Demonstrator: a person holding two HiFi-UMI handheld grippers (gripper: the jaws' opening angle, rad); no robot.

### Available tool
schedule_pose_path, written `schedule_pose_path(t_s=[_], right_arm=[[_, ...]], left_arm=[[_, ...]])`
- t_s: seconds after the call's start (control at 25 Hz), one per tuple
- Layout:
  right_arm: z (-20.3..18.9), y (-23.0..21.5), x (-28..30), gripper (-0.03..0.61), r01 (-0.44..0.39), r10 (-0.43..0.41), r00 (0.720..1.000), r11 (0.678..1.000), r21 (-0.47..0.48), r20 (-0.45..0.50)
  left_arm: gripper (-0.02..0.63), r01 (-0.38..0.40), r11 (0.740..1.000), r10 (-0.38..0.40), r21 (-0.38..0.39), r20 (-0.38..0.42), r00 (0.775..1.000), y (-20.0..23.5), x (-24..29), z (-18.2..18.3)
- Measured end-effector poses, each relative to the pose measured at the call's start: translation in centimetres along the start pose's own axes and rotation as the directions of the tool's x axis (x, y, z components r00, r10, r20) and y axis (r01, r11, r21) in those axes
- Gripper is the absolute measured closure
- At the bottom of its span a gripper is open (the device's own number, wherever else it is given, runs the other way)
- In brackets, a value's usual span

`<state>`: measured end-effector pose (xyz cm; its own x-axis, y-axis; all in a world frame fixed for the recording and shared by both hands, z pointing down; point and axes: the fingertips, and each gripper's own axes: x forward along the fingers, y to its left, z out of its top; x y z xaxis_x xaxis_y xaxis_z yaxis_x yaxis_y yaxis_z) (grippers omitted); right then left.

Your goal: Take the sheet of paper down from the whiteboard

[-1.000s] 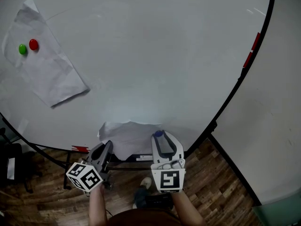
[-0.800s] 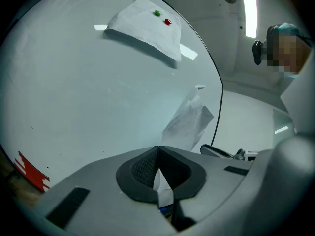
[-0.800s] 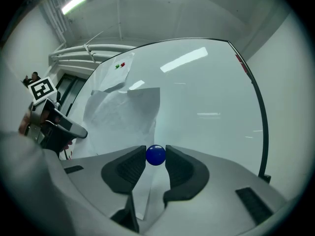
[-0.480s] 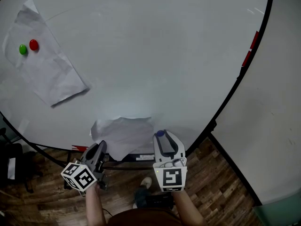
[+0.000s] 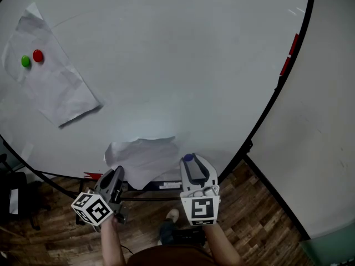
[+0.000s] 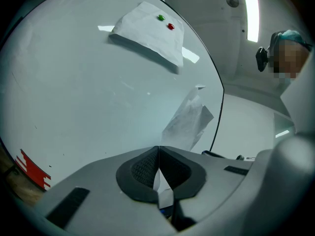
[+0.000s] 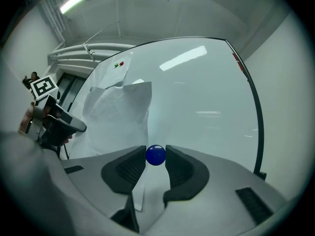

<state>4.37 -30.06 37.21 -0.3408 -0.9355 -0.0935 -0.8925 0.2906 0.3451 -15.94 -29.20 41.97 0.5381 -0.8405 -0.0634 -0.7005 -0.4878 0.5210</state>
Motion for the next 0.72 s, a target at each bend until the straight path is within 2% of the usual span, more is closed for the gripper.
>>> schedule_pose_path(t_s=[0.72], right_arm=[[-0.38,-0.48,-0.49,0.442,0.046,-0.046,0.999,0.999,0.006,-0.017]], left_arm=[[0.589,0.002,1.000,-0.002,0.000,-0.002,1.000,0.03,-0.36,0.05]])
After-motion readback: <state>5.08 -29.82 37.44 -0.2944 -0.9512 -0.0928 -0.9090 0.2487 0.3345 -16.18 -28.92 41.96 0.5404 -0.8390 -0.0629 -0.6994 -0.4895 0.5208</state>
